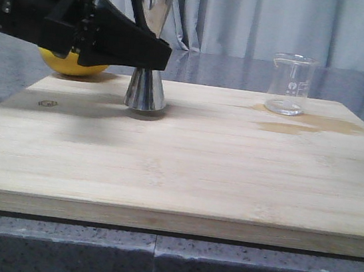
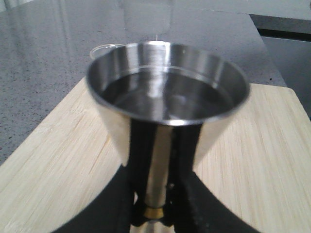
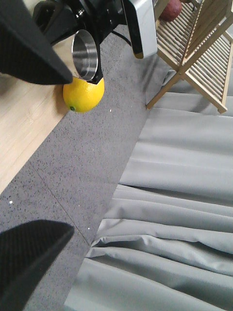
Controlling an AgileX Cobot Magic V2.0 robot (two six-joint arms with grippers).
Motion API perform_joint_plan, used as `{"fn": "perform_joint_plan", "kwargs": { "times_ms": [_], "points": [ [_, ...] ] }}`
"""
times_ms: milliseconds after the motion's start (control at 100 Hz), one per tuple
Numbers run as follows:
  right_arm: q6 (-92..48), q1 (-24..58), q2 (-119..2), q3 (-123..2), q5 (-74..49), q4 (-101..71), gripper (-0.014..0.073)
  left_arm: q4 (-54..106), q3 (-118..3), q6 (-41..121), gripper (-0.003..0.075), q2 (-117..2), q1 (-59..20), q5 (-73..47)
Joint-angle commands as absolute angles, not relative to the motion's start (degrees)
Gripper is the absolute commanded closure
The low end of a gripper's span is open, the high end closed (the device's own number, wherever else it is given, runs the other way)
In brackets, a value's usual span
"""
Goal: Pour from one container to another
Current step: 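Lower the filled jigger onto the board with the left gripper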
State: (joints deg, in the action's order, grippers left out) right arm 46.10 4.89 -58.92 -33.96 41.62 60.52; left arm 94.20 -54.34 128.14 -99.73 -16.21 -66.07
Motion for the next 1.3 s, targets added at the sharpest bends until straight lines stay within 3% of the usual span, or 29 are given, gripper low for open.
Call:
{"fn": "perform_joint_plan", "kwargs": {
  "times_ms": [0, 1290],
  "points": [
    [46.1, 4.8, -57.7, -35.4, 43.8, 58.5, 0.0071, 98.6, -55.3, 128.4, 0.0734, -97.5, -15.9, -72.6],
    [46.1, 4.8, -57.7, -35.4, 43.8, 58.5, 0.0071, 97.5, -51.0, 131.7, 0.0733, -97.5, -15.9, -72.4]
  ]
}}
